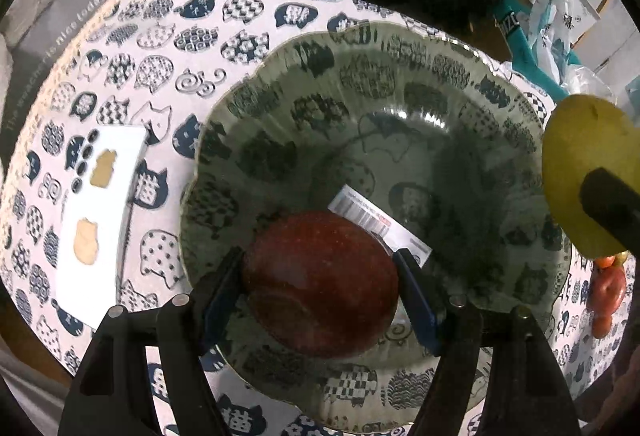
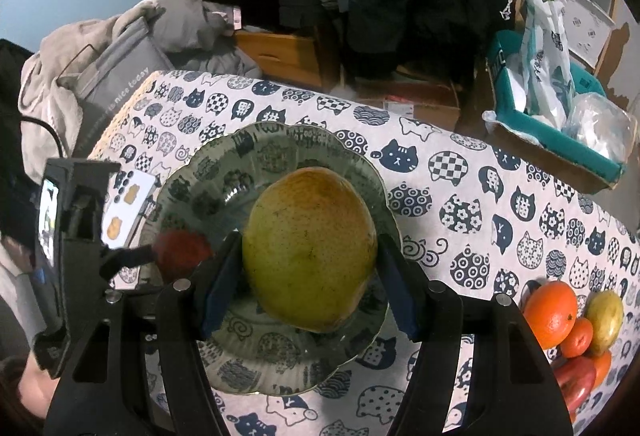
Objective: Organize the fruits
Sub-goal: 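Lower the red apple into the bowl with the left tool while the right tool lowers the pear beside it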
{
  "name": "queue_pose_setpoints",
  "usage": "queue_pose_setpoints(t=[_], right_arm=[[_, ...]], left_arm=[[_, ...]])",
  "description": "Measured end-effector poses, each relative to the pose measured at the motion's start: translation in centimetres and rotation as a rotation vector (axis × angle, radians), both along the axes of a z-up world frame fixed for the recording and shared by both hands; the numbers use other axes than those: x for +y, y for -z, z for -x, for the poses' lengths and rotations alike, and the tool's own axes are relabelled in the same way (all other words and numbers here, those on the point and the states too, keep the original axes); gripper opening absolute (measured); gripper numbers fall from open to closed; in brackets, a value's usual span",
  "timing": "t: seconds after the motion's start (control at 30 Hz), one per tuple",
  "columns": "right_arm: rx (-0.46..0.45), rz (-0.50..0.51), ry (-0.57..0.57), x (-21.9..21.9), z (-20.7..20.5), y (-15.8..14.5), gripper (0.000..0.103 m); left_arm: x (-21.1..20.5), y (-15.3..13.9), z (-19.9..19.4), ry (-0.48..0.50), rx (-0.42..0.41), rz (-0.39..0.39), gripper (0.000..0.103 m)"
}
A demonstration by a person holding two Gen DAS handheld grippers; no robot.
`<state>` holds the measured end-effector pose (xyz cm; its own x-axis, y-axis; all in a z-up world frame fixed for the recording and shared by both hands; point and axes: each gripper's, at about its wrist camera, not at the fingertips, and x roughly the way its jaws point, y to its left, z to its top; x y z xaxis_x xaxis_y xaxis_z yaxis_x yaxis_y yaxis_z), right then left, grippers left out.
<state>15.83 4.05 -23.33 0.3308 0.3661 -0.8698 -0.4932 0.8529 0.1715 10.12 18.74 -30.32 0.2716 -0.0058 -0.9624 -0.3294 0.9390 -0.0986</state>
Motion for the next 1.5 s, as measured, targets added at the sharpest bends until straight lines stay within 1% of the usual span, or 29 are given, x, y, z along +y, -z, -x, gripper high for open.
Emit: queue_pose_setpoints(t=[0.1, 0.17, 0.2, 0.37, 0.53, 0.73, 0.93, 1.23, 1.3, 1.4, 1.5], right_arm=[[0.01, -0.006, 0.013, -0.3, -0.4, 0.1, 0.066], [0.016, -0.009, 0.021, -0.5, -0.6, 0.1, 0.066], [0.016, -0.007, 0.024, -0.5, -0.6, 0.1, 0.066], [0.033, -0.007, 0.01, 0.1, -0.7, 0.4, 0.066], [0.057, 0.018, -0.024, 1.4, -0.4, 1.8, 0.066], [0.091, 0.062, -0.057, 3.2, 0.2, 3.8, 0.066], [0.116, 0.098, -0.099, 4.6, 0.9, 5.3, 0.066], [0.155, 0.135, -0.132, 5.7, 1.2, 7.0, 0.067], [0.127, 0.121, -0.138, 5.8, 1.3, 6.6, 0.068], [0.11, 0.084, -0.131, 5.6, 1.0, 5.2, 0.074], [0.091, 0.052, -0.115, 5.2, 0.6, 3.7, 0.074]], left_arm=[[0.1, -0.9, 0.2, -0.009, -0.034, 0.007, 0.076], [0.4, -2.1, 0.3, -0.013, -0.067, -0.015, 0.084], [0.6, -2.5, 0.4, -0.017, -0.078, -0.018, 0.085], [2.1, -4.6, 1.4, -0.056, -0.117, -0.015, 0.086], [3.3, -6.0, 2.4, -0.073, -0.131, -0.056, 0.086], [4.0, -6.2, 3.7, -0.09, -0.125, -0.08, 0.086], [4.6, -6.0, 4.4, -0.11, -0.113, -0.081, 0.086], [4.5, -6.0, 4.6, -0.099, -0.105, -0.1, 0.086], [4.6, -6.0, 4.7, -0.1, -0.103, -0.098, 0.086], [4.9, -6.2, 4.8, -0.109, -0.104, -0.092, 0.086], [4.9, -6.5, 4.9, -0.117, -0.111, -0.083, 0.086]])
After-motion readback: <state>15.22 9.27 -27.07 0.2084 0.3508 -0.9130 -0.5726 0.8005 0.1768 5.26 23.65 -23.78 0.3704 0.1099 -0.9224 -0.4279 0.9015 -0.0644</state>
